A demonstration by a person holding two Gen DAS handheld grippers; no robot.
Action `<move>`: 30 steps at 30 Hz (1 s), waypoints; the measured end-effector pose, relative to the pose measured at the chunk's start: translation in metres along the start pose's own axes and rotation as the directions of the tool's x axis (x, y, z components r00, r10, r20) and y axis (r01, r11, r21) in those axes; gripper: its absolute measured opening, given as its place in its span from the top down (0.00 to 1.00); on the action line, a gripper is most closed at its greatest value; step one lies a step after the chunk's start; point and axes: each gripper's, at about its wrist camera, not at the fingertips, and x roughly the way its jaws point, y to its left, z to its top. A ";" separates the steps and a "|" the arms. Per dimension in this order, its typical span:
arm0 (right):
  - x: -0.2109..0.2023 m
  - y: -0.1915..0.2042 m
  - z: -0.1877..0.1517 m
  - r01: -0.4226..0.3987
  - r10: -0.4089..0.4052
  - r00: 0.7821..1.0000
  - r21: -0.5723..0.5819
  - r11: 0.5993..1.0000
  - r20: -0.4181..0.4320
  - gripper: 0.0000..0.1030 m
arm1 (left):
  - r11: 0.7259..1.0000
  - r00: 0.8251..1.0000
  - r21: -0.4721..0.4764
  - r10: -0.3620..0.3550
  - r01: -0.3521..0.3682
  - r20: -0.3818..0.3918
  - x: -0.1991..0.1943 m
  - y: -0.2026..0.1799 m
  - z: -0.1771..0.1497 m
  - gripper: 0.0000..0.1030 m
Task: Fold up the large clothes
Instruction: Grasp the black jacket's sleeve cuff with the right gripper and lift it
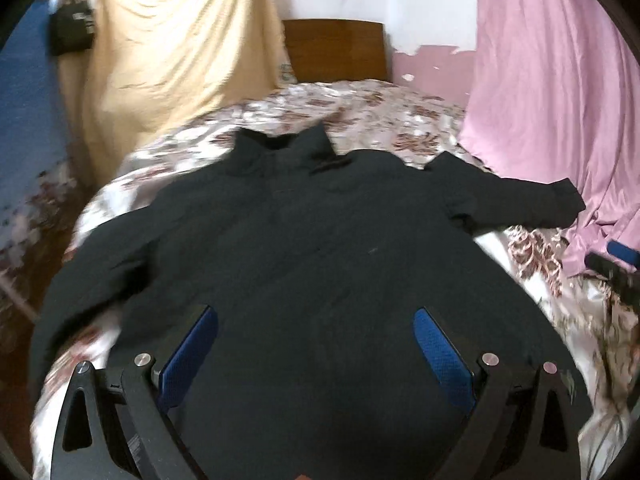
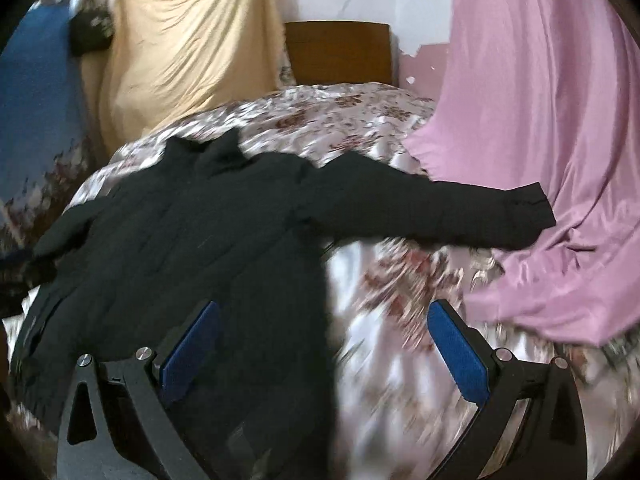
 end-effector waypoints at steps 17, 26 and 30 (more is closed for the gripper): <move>0.179 -0.235 0.050 0.229 -0.193 0.973 0.530 0.816 -0.123 0.12 | 0.997 0.996 0.075 -0.014 0.021 -0.091 0.221 -0.108 0.074 0.04; 0.224 -0.271 0.043 0.322 -0.272 0.945 0.644 0.694 -0.181 0.49 | 0.996 0.981 0.093 0.027 -0.009 -0.193 0.258 -0.111 0.055 0.00; 0.235 -0.270 0.049 0.310 -0.283 0.947 0.649 0.695 -0.150 0.87 | 0.998 0.976 0.057 -0.016 0.029 -0.217 0.259 -0.103 0.056 0.00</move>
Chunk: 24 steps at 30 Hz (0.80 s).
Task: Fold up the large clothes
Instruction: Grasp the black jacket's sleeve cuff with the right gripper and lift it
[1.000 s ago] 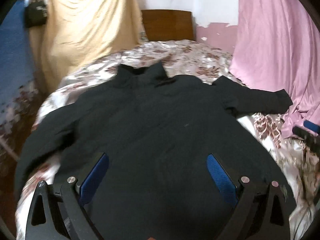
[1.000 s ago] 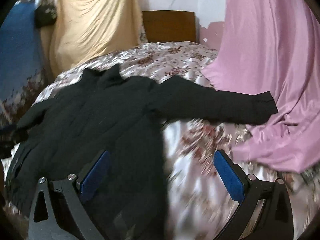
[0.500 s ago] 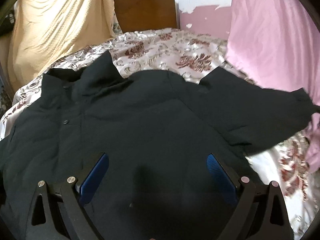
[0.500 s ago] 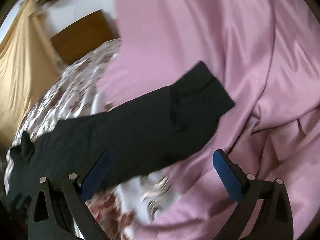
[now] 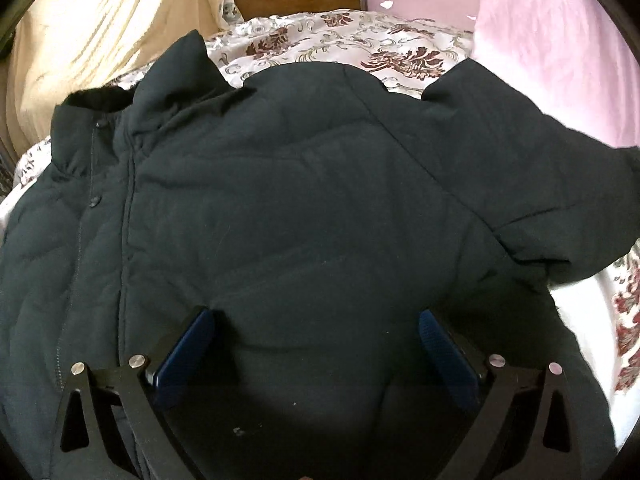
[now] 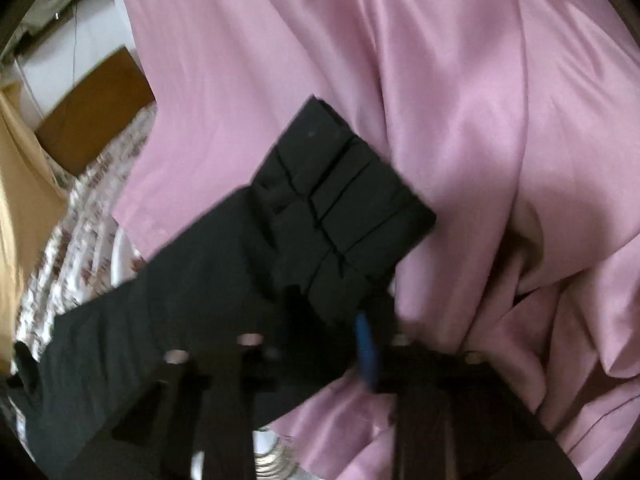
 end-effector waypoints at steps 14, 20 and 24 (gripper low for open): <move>-0.174 0.185 -0.032 -0.250 0.415 0.877 -0.507 0.825 0.242 0.95 | 0.997 0.998 -0.012 -0.070 0.070 0.000 -0.078 0.084 -0.007 0.00; -0.217 0.297 -0.089 -0.372 0.568 0.819 -0.679 0.632 0.080 0.95 | 0.997 0.999 -0.056 -0.053 0.054 0.005 -0.117 0.156 -0.019 0.00; -0.214 0.358 -0.141 -0.428 0.583 0.811 -0.731 0.532 -0.050 0.95 | 0.993 0.999 -0.108 -0.038 0.040 0.019 -0.135 0.208 -0.034 0.00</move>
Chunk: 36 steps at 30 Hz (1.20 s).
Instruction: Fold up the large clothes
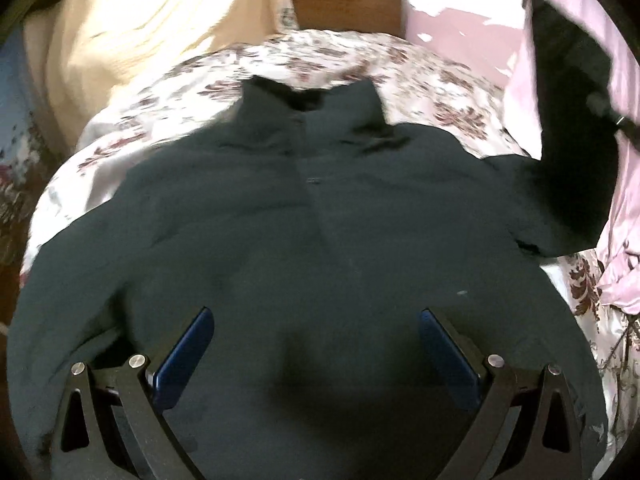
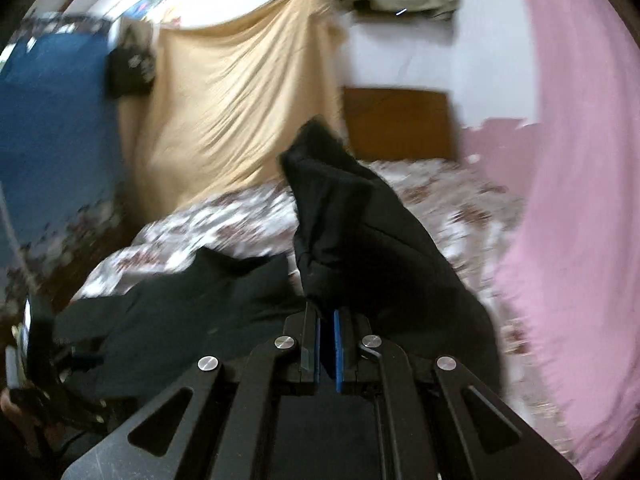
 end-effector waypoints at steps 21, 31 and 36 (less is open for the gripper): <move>0.033 0.162 -0.166 -0.307 0.215 0.862 -0.137 0.942 -0.460 0.38 | 0.900 0.940 -0.276 -0.336 0.337 0.053 0.029 0.091 -0.029 0.00; -0.028 0.119 -0.178 -0.292 0.212 0.854 -0.101 0.951 -0.475 0.37 | 0.850 0.908 -0.359 -0.418 0.385 -0.015 0.075 0.035 -0.011 0.37; -0.052 0.095 -0.180 -0.255 0.193 0.876 -0.084 0.963 -0.442 0.38 | 0.868 0.936 -0.374 -0.353 0.327 -0.001 0.075 0.026 -0.008 0.90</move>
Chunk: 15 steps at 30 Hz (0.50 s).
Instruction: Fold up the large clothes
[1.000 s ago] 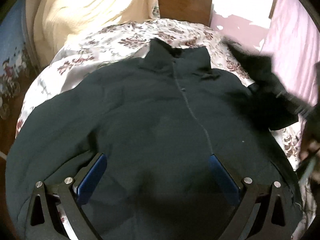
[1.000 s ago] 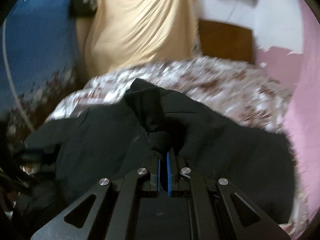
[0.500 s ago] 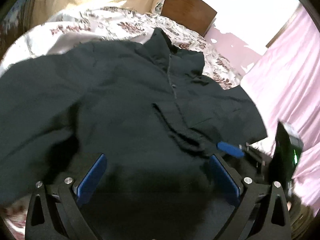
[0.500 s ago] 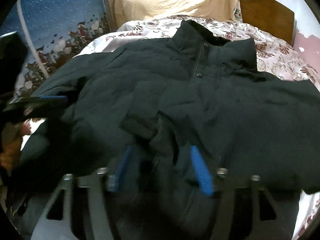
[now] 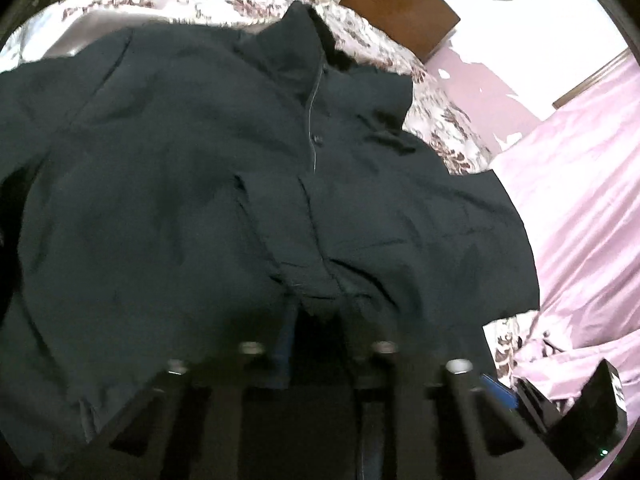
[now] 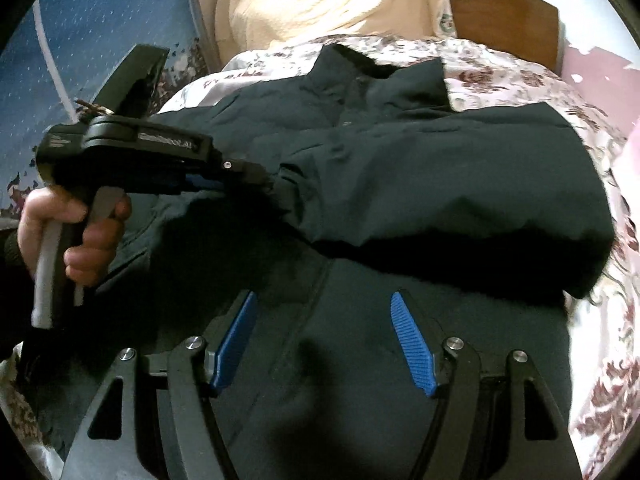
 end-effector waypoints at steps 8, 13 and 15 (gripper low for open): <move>-0.041 -0.022 -0.002 0.098 -0.100 0.983 0.020 0.995 0.155 0.38 | 0.980 0.966 0.123 0.127 -0.157 0.225 -0.059 -0.018 0.013 0.94; -0.051 -0.053 0.010 0.167 -0.185 0.951 0.094 0.981 0.247 0.34 | 0.952 0.921 0.143 0.211 -0.269 0.327 -0.093 -0.004 0.025 0.94; -0.037 -0.070 0.019 0.188 -0.219 0.946 0.149 0.971 0.240 0.34 | 0.937 0.909 0.139 0.265 -0.322 0.321 -0.090 0.005 0.026 0.94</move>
